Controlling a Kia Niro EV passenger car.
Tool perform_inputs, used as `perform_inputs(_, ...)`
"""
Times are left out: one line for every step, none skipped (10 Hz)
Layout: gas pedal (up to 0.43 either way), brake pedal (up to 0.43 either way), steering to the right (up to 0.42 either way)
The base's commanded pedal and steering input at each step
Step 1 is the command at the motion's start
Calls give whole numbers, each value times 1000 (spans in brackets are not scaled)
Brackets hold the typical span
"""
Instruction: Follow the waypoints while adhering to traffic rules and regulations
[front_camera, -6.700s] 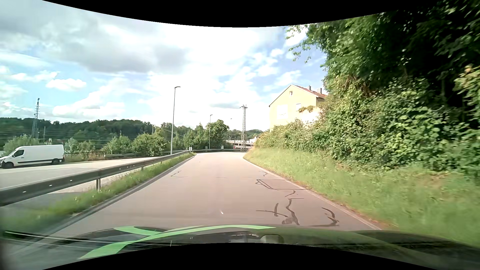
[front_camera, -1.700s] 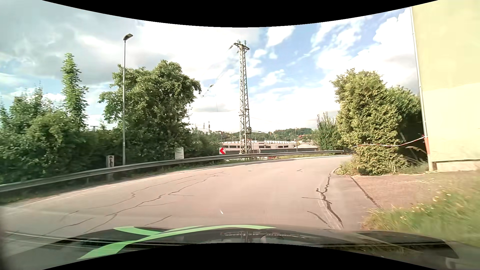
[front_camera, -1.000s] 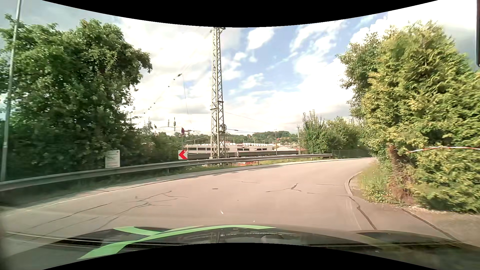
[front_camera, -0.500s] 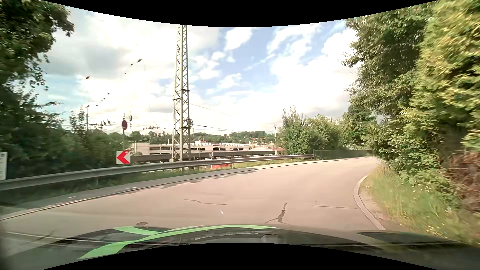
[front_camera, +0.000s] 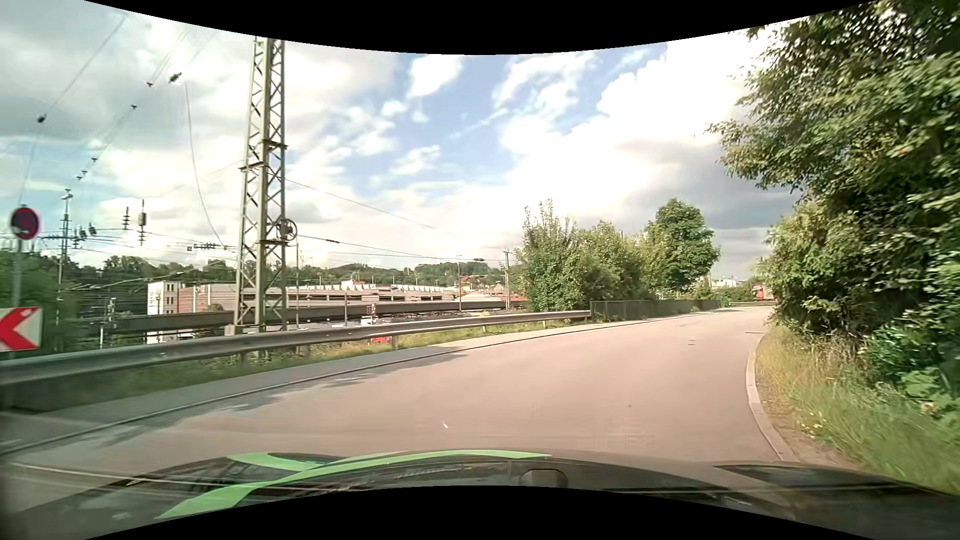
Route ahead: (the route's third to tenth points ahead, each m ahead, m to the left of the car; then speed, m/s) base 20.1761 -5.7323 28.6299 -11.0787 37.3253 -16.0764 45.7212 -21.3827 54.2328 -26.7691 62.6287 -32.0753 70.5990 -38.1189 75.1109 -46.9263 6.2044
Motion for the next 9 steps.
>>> perform_inputs(87, 0, 151)
perform_inputs(87, 0, 157)
perform_inputs(87, 0, 159)
perform_inputs(87, 0, 161)
perform_inputs(98, 0, 165)
perform_inputs(110, 0, 170)
perform_inputs(110, 0, 175)
perform_inputs(118, 0, 177)
perform_inputs(130, 0, 178)
